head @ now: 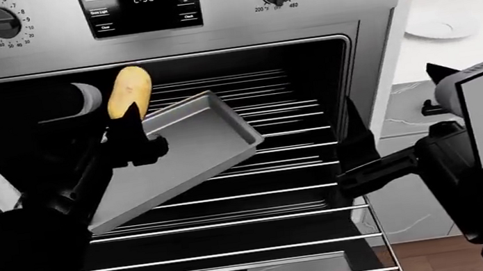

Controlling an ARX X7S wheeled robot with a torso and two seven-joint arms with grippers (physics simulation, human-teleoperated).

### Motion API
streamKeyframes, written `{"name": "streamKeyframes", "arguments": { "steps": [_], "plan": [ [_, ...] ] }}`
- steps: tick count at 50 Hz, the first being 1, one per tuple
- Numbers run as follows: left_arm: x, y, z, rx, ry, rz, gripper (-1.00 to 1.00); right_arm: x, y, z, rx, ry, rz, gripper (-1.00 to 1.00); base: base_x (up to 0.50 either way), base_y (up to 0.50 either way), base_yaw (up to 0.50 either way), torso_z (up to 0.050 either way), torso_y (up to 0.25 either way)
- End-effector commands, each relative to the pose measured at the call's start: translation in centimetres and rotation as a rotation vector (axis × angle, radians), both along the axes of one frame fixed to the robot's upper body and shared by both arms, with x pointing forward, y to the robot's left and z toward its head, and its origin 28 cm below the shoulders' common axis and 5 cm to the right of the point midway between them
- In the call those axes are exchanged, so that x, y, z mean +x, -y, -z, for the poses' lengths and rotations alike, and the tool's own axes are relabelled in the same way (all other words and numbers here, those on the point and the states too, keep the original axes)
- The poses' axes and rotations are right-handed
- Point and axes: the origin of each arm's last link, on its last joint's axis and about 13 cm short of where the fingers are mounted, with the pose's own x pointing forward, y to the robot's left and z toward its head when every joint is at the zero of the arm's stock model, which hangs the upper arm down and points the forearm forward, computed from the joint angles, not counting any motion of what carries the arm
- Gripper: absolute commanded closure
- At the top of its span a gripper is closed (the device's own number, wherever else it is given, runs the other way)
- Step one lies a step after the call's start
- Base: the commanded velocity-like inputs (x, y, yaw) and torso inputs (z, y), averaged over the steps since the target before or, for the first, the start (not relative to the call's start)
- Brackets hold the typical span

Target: Place the potato on the top rack of the oven.

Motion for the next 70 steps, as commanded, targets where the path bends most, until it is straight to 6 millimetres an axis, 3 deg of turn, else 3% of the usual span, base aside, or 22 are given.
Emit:
{"name": "streamKeyframes", "arguments": {
  "steps": [1, 25, 34, 54, 70],
  "plan": [
    [0.6, 0.0, 0.9, 0.024, -0.062, 0.016, 1.0, 0.4, 0.1, 0.4, 0.011, -0.002, -0.004, -1.0, 0.0, 0.0, 0.0, 0.0, 0.0],
    [4.6, 0.7, 2.4, 0.074, -0.221, -0.003, 1.0, 0.5, 0.4, 0.6, 0.022, 0.006, -0.013, -1.0, 0.0, 0.0, 0.0, 0.0, 0.0],
    [5.1, 1.0, 2.6, 0.075, -0.268, 0.006, 1.0, 0.2, 0.4, 0.8, 0.026, 0.016, -0.004, -1.0, 0.0, 0.0, 0.0, 0.0, 0.0],
    [8.1, 0.9, 4.9, 0.121, -0.325, -0.056, 1.0, 0.3, 0.4, 0.9, 0.03, 0.018, -0.002, -1.0, 0.0, 0.0, 0.0, 0.0, 0.0],
    [8.5, 0.9, 5.4, 0.127, -0.351, -0.076, 1.0, 0.4, 0.4, 0.9, 0.031, 0.019, -0.004, -1.0, 0.0, 0.0, 0.0, 0.0, 0.0]
  ]
}}
